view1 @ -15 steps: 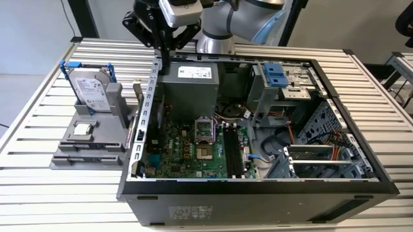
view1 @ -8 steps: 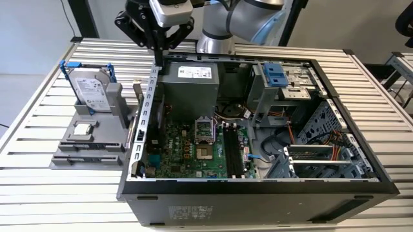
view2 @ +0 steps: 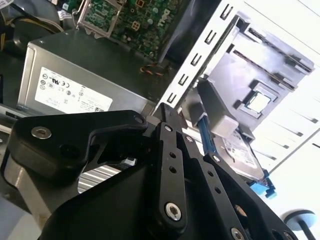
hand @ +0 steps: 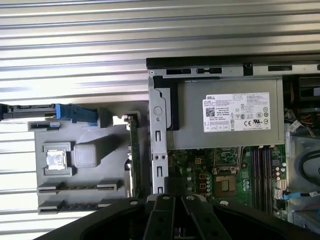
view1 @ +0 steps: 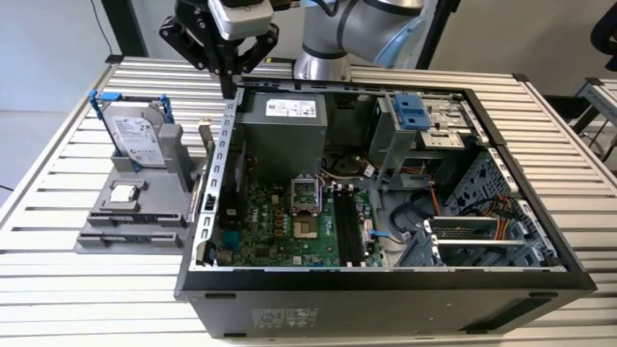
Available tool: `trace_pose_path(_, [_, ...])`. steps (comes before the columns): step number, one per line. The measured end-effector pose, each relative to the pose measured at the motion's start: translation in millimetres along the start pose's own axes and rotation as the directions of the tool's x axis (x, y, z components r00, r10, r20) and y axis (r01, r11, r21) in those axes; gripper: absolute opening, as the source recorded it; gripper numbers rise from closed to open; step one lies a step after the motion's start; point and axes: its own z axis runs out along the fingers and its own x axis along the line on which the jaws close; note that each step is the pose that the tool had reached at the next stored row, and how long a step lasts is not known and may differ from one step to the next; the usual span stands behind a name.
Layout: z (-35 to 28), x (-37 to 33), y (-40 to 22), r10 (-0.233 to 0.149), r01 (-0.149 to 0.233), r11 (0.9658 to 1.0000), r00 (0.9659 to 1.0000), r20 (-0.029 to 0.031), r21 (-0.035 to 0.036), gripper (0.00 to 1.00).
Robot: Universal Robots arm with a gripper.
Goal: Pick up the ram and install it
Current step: 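Reach for the ram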
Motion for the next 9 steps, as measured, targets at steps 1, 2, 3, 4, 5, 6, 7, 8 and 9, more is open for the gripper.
trace_pose_path(1, [0.0,1.6,-0.1,0.000,0.000,1.0000,1.0000,0.0000,0.0000,0.00])
trace_pose_path(2, [-0.1,3.4,-0.3,0.000,0.000,1.0000,1.0000,0.0000,0.0000,0.00])
trace_pose_path(3, [-0.1,5.4,-0.4,0.000,0.000,1.0000,1.0000,0.0000,-0.0001,0.00])
trace_pose_path(4, [-0.1,7.4,-0.5,0.000,0.000,1.0000,1.0000,0.0000,-0.0001,0.00])
trace_pose_path(5, [-0.2,9.6,-0.7,0.000,0.000,1.0000,1.0000,-0.0001,0.0000,0.00])
trace_pose_path(6, [-0.2,11.8,-0.9,0.000,0.000,1.0000,1.0000,-0.0001,0.0000,0.00])
trace_pose_path(7, [-0.3,14.0,-1.0,0.000,0.000,1.0000,1.0000,0.0000,0.0000,0.00])
trace_pose_path(8, [-0.3,16.1,-1.2,0.000,0.000,1.0000,1.0000,0.0000,-0.0001,0.00])
trace_pose_path(9, [-0.3,18.4,-1.3,-0.001,0.001,1.0000,1.0000,0.0000,0.0000,0.00])
